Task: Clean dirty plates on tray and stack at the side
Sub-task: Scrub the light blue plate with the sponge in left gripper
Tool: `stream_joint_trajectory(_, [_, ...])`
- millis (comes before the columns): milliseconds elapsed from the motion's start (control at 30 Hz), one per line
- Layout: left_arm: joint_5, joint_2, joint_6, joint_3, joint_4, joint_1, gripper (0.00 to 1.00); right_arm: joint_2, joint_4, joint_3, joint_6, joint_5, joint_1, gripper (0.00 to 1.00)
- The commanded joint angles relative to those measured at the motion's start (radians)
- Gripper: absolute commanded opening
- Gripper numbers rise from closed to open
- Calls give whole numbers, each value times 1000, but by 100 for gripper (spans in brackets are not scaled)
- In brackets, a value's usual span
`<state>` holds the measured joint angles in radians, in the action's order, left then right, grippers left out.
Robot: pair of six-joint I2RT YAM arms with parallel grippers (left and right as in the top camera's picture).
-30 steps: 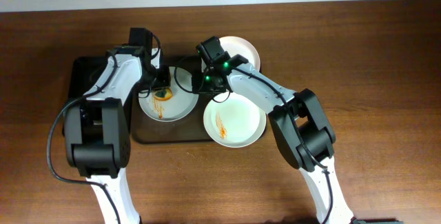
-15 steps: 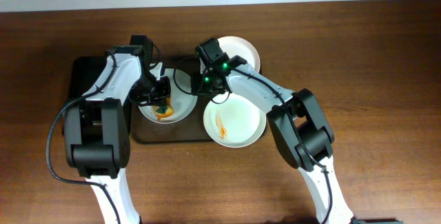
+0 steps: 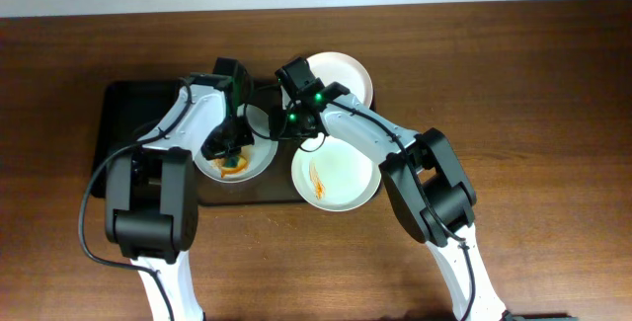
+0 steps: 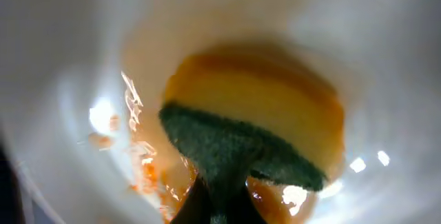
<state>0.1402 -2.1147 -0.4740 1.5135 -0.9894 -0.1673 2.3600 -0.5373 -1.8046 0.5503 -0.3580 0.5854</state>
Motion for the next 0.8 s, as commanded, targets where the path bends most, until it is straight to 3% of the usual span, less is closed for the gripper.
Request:
stream_joint_trajectory(0, [259, -31, -95, -54, 103, 17, 1, 8, 3, -14, 8, 25, -17, 4])
stream_joint_trajectory(333, [346, -31, -92, -112, 392, 17, 1, 8, 3, -14, 8, 26, -17, 4])
stream_joint_trajectory(400, [341, -31, -38, -112, 429, 16, 1, 8, 3, -14, 8, 26, -17, 4])
stream_joint_trajectory(433, [316, -31, 19, -112, 446, 16, 1, 8, 3, -14, 8, 26, -17, 4])
stream_joint_trajectory(467, [212, -31, 153, -112, 476, 16, 1, 8, 3, -13, 8, 26, -17, 4])
stream_joint_trajectory(567, [-20, -31, 336, -112, 494, 17, 1, 8, 2, -13, 8, 26, -17, 4])
stream_joint_trajectory(700, [-288, -31, 475, -112, 431, 21, 0, 8, -5, -13, 5, 26, -17, 4])
stream_joint_trajectory(767, [-315, -31, 476, -112, 377, 22, 1, 8, -6, -13, 5, 26, -17, 4])
